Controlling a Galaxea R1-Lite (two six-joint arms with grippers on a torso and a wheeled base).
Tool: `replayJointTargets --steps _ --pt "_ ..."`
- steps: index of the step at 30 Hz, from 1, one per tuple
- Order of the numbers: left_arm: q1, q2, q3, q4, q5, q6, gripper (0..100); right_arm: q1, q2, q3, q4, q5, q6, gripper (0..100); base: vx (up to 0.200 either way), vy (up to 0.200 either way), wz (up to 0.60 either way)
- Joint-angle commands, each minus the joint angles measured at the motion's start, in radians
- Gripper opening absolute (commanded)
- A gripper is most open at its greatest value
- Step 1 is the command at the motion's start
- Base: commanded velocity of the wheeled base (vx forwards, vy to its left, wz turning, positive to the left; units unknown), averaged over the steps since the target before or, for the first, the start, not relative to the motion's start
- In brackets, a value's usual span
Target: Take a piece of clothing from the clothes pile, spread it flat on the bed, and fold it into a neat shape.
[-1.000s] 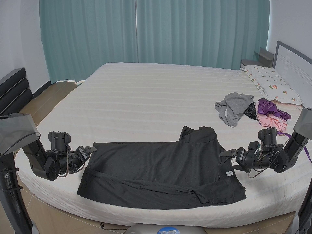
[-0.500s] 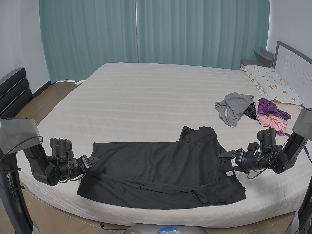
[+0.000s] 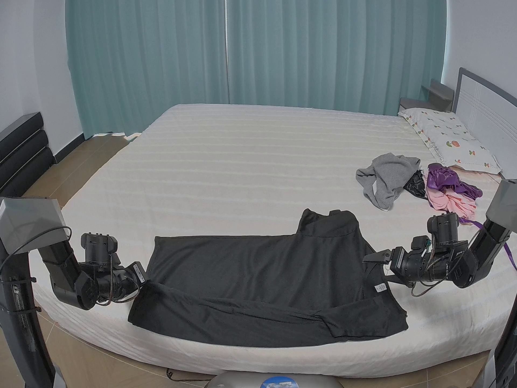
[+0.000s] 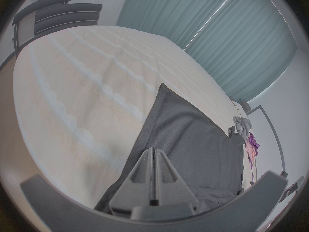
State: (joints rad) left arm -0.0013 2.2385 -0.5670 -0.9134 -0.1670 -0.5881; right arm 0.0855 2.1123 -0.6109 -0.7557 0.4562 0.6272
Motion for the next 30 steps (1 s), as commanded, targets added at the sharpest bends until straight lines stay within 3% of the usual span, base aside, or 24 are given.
replayJointTargets --steps 1,10,15,18,22,30 --pt "0.003 -0.011 0.012 -0.001 0.001 -0.001 0 0.000 -0.023 0.000 -0.001 -0.004 -0.006 100 0.000 0.000 0.00" --pt "0.007 -0.097 0.070 -0.001 0.001 -0.010 0 0.020 -0.091 0.016 0.010 -0.010 -0.044 100 0.000 0.000 0.00" --pt "0.007 -0.126 0.076 0.001 0.001 -0.036 0 -0.024 -0.094 0.068 0.010 -0.005 -0.149 100 0.000 0.000 0.00" --pt "0.006 -0.129 0.084 0.001 0.001 -0.036 0 -0.076 -0.074 0.117 0.010 0.010 -0.273 100 0.000 0.000 0.00" --pt "0.006 -0.129 0.085 0.001 0.000 -0.038 0 -0.116 -0.035 0.131 0.007 0.027 -0.359 100 0.000 0.000 0.00" --pt "0.006 -0.131 0.091 0.001 0.000 -0.038 0 -0.109 0.049 0.132 0.006 0.111 -0.412 100 0.000 0.000 0.00"
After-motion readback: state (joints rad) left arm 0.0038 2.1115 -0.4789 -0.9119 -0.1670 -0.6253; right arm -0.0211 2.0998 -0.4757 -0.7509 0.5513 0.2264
